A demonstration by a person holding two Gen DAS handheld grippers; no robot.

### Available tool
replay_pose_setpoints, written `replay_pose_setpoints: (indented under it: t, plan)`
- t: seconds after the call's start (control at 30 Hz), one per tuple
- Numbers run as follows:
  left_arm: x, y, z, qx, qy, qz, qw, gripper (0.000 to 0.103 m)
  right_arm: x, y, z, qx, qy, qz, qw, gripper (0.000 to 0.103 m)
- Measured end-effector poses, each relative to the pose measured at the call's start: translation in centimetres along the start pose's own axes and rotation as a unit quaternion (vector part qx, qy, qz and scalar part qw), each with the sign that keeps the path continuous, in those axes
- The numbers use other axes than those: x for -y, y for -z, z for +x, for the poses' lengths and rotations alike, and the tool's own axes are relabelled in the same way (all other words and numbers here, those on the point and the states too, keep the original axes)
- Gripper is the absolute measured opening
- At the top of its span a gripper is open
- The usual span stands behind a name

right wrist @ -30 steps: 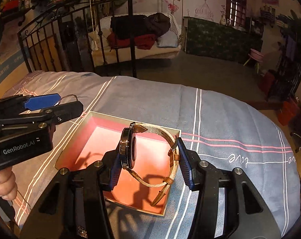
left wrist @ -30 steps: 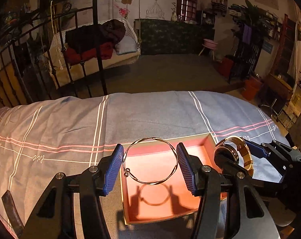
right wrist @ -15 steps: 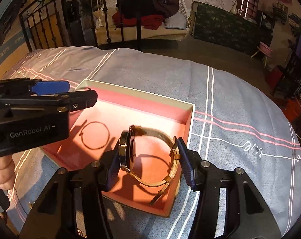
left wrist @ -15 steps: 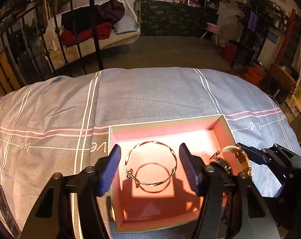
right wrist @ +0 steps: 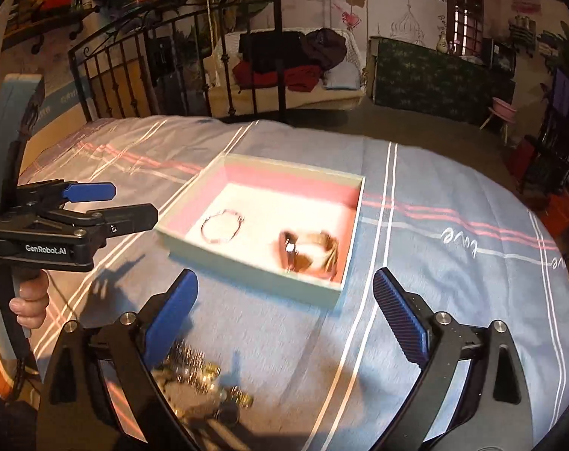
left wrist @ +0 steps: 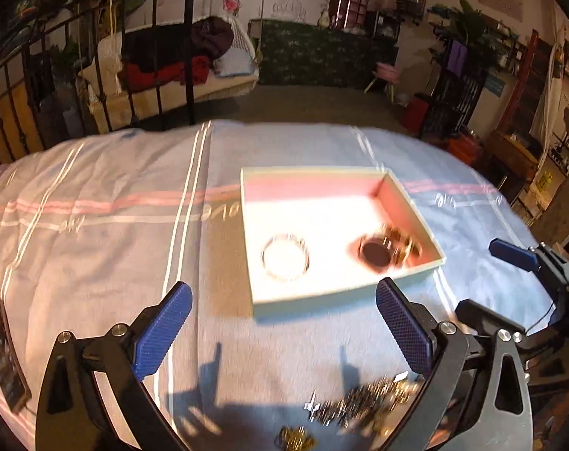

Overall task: Organize jewelry
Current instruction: 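Grasp the gold ring with the left tool while the right tool grasps the gold charm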

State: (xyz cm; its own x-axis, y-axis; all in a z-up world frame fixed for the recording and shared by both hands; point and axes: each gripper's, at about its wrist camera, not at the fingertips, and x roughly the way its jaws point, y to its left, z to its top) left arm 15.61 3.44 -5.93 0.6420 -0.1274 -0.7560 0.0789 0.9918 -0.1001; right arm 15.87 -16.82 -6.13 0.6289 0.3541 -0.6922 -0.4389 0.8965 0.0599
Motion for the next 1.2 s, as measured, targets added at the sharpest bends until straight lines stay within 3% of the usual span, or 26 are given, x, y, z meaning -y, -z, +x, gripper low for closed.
replay_pose_setpoints:
  t: [0.07,0.17,0.27,0.37,0.47,0.5,0.63,0.87,1.0,1.07,1.1,1.13,1.2]
  plan:
    - [-0.5,3.2,0.3,-0.024,-0.013,-0.011,0.9996,0.097,-1.0,2.7,-0.2,-0.02,-0.004,-0.002,1.0,0.091]
    - [-1.2,6.9,0.3,-0.054,-0.017,-0.023,0.9982,0.095,-2.1,5.6,-0.3,-0.05,-0.023,0.014,0.998,0.071]
    - [-1.3,8.5,-0.1,-0.065,-0.032,-0.014,0.9973,0.087,-2.7,7.5,-0.4,-0.064,-0.048,0.042,0.996,0.069]
    - [-0.8,8.7,0.1,-0.078,-0.048,0.013,0.9957,0.075,-3.4,7.9,-0.3,-0.066,-0.055,0.042,0.995,0.07]
    - [-0.8,8.3,0.3,-0.073,-0.066,0.025,0.9948,0.055,-4.0,7.4,-0.2,-0.062,-0.051,0.03,0.996,0.071]
    - [-0.9,8.1,0.0,-0.065,-0.07,0.021,0.9952,0.041,-4.2,7.2,-0.3,-0.06,-0.05,0.024,0.997,0.074]
    - [-2.5,7.1,-1.0,-0.043,-0.044,-0.013,0.998,0.025,-5.4,6.8,0.1,-0.061,-0.049,-0.007,0.997,0.078]
    - [-5.6,8.1,-1.3,-0.051,-0.042,-0.069,0.9954,0.025,-8.8,5.1,3.2,-0.067,-0.073,-0.074,0.992,0.078]
    - [-6.2,8.8,-1.6,-0.055,-0.052,-0.079,0.994,0.025,-10.9,3.4,6.4,-0.096,-0.088,-0.11,0.985,0.07]
    - [-6.3,9.0,-1.9,-0.053,-0.048,-0.084,0.9938,0.039,-11.8,2.7,7.7,-0.11,-0.096,-0.126,0.981,0.065]
    - [-6.3,9.1,-2.1,-0.049,-0.049,-0.086,0.9939,0.051,-12.3,2.4,8.3,-0.114,-0.103,-0.135,0.979,0.063]
    - [-6.4,9.2,-2.4,-0.045,-0.049,-0.087,0.994,0.056,-12.8,2.2,8.9,-0.119,-0.109,-0.144,0.976,0.063]
    - [-6.5,9.4,-2.8,-0.044,-0.048,-0.089,0.9939,0.057,-13.8,1.6,9.5,-0.121,-0.118,-0.161,0.972,0.06]
